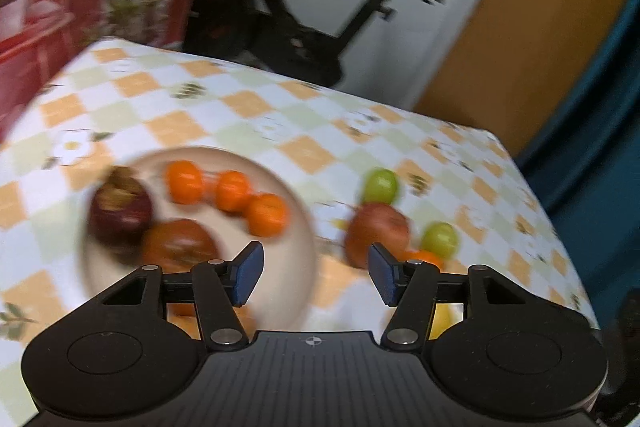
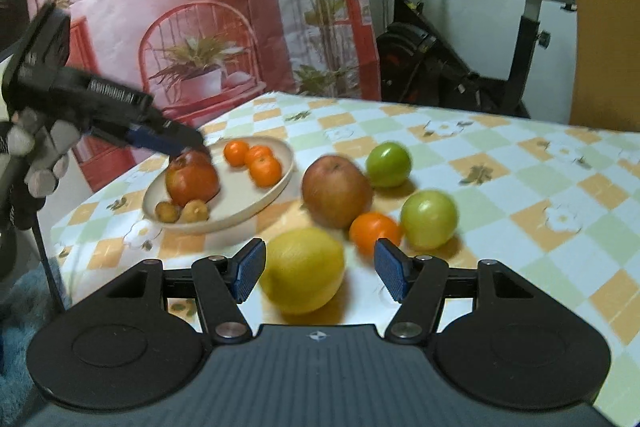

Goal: Organize fruits

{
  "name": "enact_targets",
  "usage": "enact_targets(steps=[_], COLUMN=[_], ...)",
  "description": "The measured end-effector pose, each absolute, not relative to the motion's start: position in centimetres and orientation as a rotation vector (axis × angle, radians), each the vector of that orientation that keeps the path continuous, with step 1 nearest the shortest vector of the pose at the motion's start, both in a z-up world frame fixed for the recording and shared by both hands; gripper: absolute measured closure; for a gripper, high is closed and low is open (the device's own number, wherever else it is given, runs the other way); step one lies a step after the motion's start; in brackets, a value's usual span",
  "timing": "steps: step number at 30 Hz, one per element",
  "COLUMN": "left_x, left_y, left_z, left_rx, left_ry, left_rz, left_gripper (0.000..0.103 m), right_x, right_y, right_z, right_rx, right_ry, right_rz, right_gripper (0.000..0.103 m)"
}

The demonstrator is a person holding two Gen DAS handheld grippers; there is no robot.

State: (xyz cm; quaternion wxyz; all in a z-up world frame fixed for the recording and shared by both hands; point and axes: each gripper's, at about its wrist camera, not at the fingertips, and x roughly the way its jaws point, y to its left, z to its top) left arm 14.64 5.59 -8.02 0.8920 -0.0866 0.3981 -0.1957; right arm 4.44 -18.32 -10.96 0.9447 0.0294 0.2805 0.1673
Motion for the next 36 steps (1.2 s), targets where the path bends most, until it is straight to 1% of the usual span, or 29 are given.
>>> enact_targets(steps=[3, 6, 13, 19, 23, 36], left_x=[14.1, 13.8, 12.7, 12.8, 12.8, 12.4], left_y=[2.7, 0.3, -2.6, -3.2, -3.1, -3.2], left_z=[-8.8, -10.0, -12.2, -13.2, -13.3, -13.4], left_rx=[-0.159, -0.149, -0.100, -0.120, -0.152, -0.155], left_ry=[0.850, 0.876, 0.877, 0.892, 0.896, 0.880], left_rz=[-0.466, -0.498, -0.518, -0.519, -0.533, -0.522], left_gripper=[0.040, 0.040, 0.039, 0.041, 0.049, 0.049], right_x=[4.4, 4.5, 5.2, 5.7, 5.9, 5.6], right_y=[-17.6, -16.9, -16.7, -16.9, -17.7, -18.0], right_z=[-11.7, -12.1, -13.2, -13.7, -13.8, -13.9], right_rx=[0.047, 0.007, -0.005, 0.017, 0.070, 0.104], right_ry=[0.586, 0.576, 0.564, 0.577, 0.585, 0.591], right_rz=[0.359, 0.367, 0.371, 0.397, 0.408, 0.406], right_gripper=[0.040, 0.040, 0.040, 0.040, 0.041, 0.040])
